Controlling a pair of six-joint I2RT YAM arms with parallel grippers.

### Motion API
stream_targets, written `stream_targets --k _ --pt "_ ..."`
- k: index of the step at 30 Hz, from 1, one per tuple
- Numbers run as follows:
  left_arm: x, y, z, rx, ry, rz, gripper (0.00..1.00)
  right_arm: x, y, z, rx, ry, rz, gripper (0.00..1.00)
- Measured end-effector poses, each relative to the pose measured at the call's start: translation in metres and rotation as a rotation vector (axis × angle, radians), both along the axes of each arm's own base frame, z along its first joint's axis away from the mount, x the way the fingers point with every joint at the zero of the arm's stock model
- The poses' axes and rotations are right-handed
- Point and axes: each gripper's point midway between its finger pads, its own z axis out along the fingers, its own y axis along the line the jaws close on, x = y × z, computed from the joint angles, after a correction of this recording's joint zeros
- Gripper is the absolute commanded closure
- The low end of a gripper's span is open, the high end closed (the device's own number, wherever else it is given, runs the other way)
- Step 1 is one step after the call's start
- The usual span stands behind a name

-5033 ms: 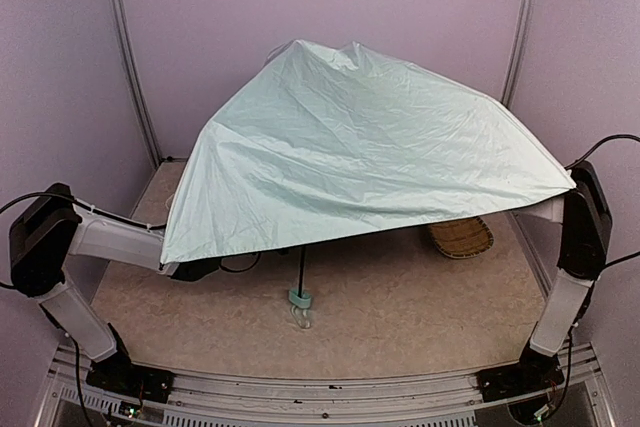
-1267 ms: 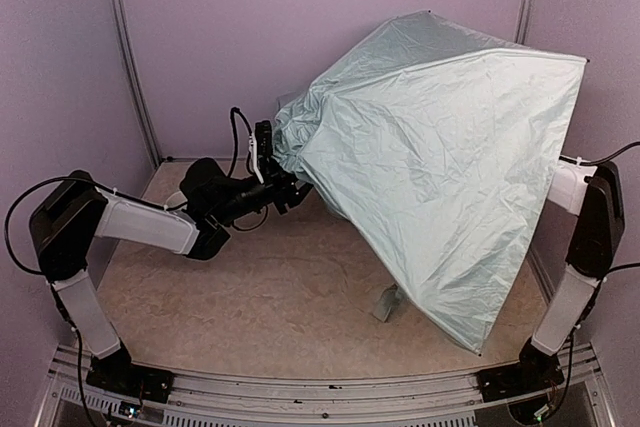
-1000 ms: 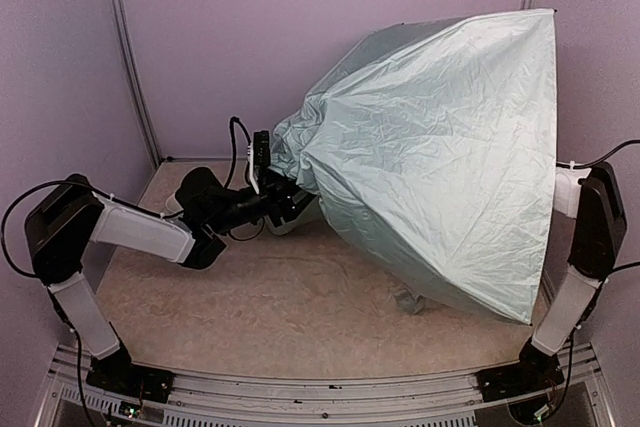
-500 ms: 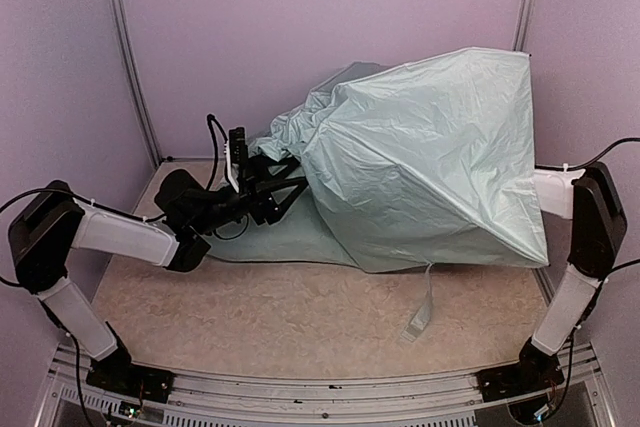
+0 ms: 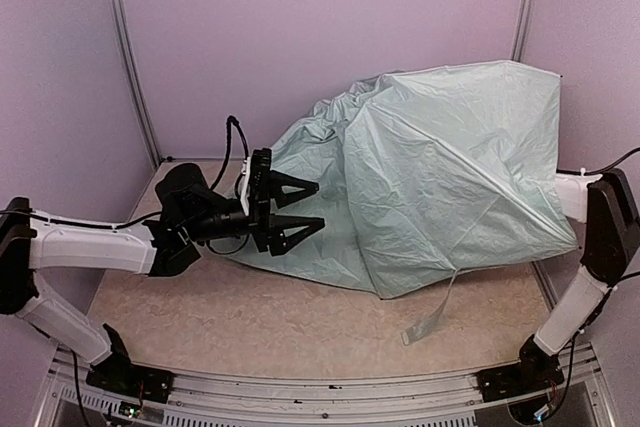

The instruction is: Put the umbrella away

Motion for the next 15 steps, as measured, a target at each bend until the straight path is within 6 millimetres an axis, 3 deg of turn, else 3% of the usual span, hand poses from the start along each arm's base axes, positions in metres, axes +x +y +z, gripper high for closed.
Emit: stream_targets --k 2,5,8,11,15 --pt "-0.015 0.003 0.006 0.024 -0.039 -0.031 0.21 0.003 -0.009 0.009 0.012 -0.017 -0.023 1.0" --pt "-0.031 0.02 0.029 0.004 -0.118 -0.033 0.08 -0.003 -0.012 0.018 0.026 -0.041 -0.018 1.0" --pt "-0.025 0.038 0.056 -0.056 -0.178 0.06 0.02 -0.008 -0.011 0.021 0.038 -0.049 0.002 1.0" --pt "0.018 0.05 0.064 -0.07 -0.163 0.209 0.02 -0.013 -0.01 0.02 0.046 -0.043 0.025 1.0" --pt "0.095 0.051 0.043 -0.017 -0.09 0.338 0.03 -0.02 -0.004 0.02 0.051 -0.034 0.051 1.0"
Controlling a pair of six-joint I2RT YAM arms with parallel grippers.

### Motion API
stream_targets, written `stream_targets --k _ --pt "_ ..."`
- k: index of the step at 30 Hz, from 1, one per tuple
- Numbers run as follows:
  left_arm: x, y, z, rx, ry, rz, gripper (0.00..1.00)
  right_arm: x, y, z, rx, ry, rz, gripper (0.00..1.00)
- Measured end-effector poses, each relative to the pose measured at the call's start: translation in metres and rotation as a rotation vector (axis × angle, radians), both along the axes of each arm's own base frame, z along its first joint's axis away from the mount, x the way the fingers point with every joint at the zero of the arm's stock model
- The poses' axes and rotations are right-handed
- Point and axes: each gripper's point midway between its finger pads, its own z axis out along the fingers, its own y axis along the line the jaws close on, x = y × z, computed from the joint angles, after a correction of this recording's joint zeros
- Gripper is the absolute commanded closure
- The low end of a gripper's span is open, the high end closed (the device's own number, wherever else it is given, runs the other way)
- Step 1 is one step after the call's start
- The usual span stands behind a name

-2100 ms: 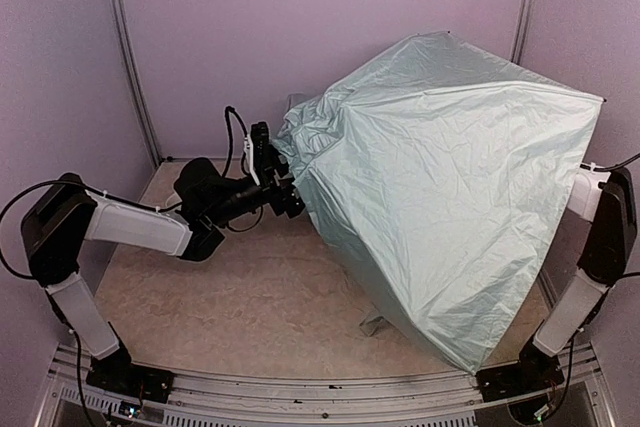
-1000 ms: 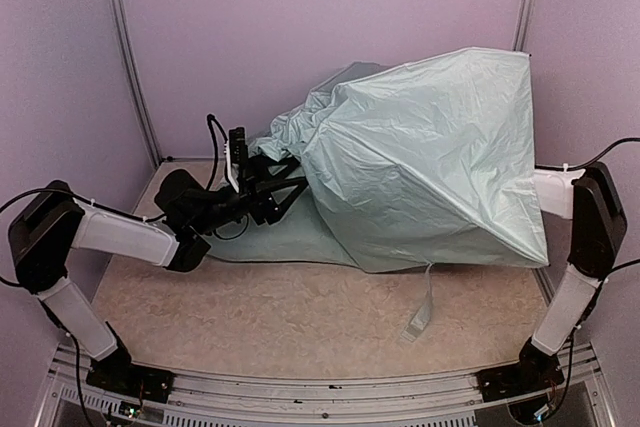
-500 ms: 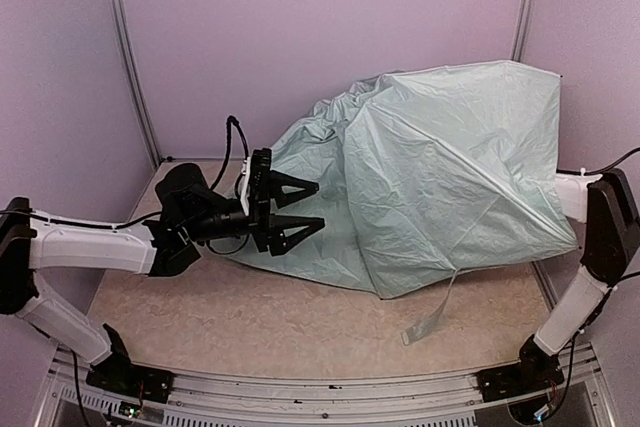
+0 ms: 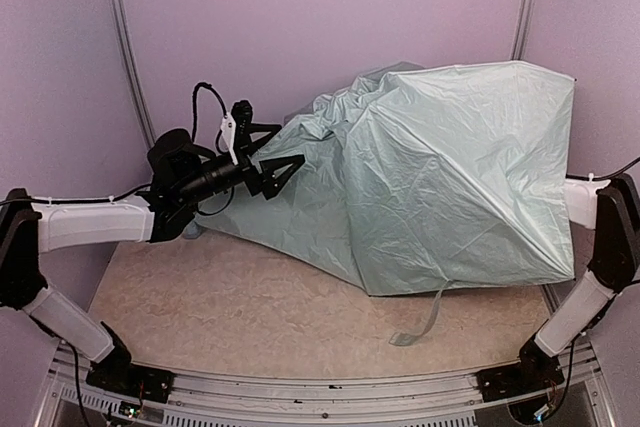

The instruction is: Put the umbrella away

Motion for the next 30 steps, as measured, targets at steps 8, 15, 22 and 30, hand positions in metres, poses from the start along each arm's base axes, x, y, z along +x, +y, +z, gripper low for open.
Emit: stream_targets --k 8,15,22,30 --pt "-0.005 -0.045 -0.019 0.017 0.025 -0.148 0.08 -0.019 0.02 -0.004 -0.024 -0.009 0.058 1.0" --pt "-0.021 -0.058 0.022 -0.084 -0.05 -0.242 0.15 -0.021 0.038 0.004 0.006 -0.048 0.11 1.0" --pt "-0.003 -0.065 0.028 -0.124 -0.01 -0.224 0.29 -0.008 0.057 0.001 0.019 -0.051 0.106 1.0" --pt "0.01 -0.062 0.021 -0.148 0.062 -0.219 0.76 -0.004 0.063 -0.014 -0.005 -0.049 0.106 0.6"
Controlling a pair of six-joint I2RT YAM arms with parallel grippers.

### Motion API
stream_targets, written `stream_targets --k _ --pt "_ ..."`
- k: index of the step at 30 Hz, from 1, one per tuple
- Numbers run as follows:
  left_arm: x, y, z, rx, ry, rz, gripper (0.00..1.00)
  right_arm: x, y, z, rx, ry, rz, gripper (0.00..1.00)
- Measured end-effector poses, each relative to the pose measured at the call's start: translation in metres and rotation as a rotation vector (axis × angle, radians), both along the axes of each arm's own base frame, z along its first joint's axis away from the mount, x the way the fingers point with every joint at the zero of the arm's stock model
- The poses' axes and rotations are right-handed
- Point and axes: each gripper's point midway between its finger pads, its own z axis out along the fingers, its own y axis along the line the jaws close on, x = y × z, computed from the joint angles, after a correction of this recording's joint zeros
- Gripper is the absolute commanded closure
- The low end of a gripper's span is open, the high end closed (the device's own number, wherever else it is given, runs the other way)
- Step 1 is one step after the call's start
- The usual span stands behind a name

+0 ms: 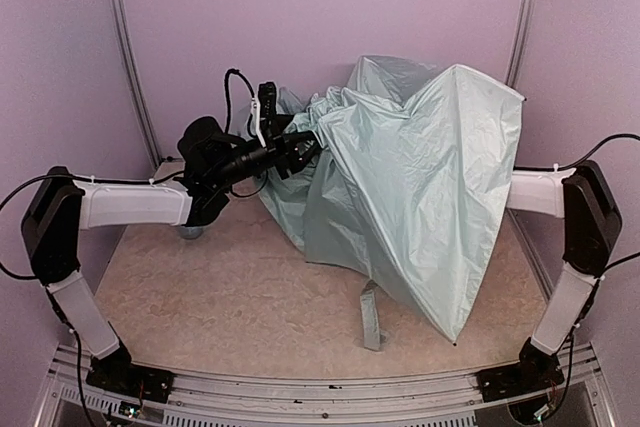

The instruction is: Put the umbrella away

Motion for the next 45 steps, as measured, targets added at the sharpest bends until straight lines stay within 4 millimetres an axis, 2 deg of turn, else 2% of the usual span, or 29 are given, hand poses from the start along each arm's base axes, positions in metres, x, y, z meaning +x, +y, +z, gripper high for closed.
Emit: stream_targets --k 2,5,6,8,10,14,17,21,26,28,29,31,34,36,38,40,41,43,45 --pt "0.0 0.001 0.0 -0.003 0.007 -0.012 0.84 -0.001 0.0 -0.003 -0.005 -0.002 0.002 0.51" --pt "-0.003 0.002 -0.003 -0.007 0.033 -0.036 0.9 -0.003 -0.003 -0.007 0.002 -0.001 0.0 0.38" --pt "-0.003 0.002 -0.005 -0.007 0.043 -0.043 0.91 -0.003 -0.006 -0.01 0.001 0.012 -0.009 0.3" --pt "-0.002 0.006 -0.011 -0.006 0.066 -0.051 0.92 -0.002 -0.018 -0.022 -0.002 0.055 -0.032 0.02" --pt "0.0 0.01 -0.018 0.0 0.086 -0.053 0.93 0.005 -0.037 -0.036 -0.008 0.12 -0.087 0.0" --pt "0.008 0.024 -0.029 0.015 0.118 -0.026 1.0 0.042 -0.106 -0.059 0.006 0.227 -0.312 0.0" --pt "0.017 0.042 -0.028 0.024 0.125 0.025 1.0 0.066 -0.168 -0.057 0.05 0.251 -0.537 0.0" --pt "0.021 0.06 -0.016 0.037 0.081 0.094 1.0 0.089 -0.24 -0.027 0.131 0.207 -0.845 0.0" --pt "0.008 0.068 -0.011 0.069 0.01 0.101 1.0 0.11 -0.336 0.012 0.233 0.161 -1.282 0.0" --pt "0.003 0.068 -0.016 0.089 0.0 0.087 1.0 0.109 -0.364 0.025 0.263 0.133 -1.385 0.0" --pt "0.001 0.067 -0.02 0.102 0.0 0.078 1.0 0.105 -0.369 0.033 0.275 0.114 -1.398 0.0" --pt "-0.001 0.066 -0.028 0.123 0.009 0.063 1.0 0.097 -0.367 0.057 0.315 0.059 -1.369 0.0" --pt "-0.004 0.064 -0.039 0.15 0.02 0.042 1.0 0.08 -0.349 0.095 0.361 -0.047 -1.254 0.0" --pt "-0.006 0.063 -0.042 0.162 0.025 0.029 1.0 0.068 -0.32 0.121 0.356 -0.128 -1.114 0.0" --pt "-0.009 0.061 -0.044 0.17 0.022 0.016 1.0 0.052 -0.269 0.141 0.319 -0.202 -0.909 0.0" --pt "-0.013 0.058 -0.046 0.177 0.014 -0.003 1.0 0.025 -0.2 0.149 0.256 -0.254 -0.639 0.0" --pt "-0.015 0.056 -0.047 0.18 0.01 -0.015 1.0 0.009 -0.166 0.147 0.22 -0.273 -0.502 0.0" --pt "-0.022 0.05 -0.05 0.189 0.001 -0.046 1.0 -0.019 -0.112 0.134 0.158 -0.275 -0.284 0.0" --pt "-0.031 0.043 -0.052 0.197 -0.009 -0.081 1.0 -0.034 -0.078 0.115 0.102 -0.241 -0.146 0.0"
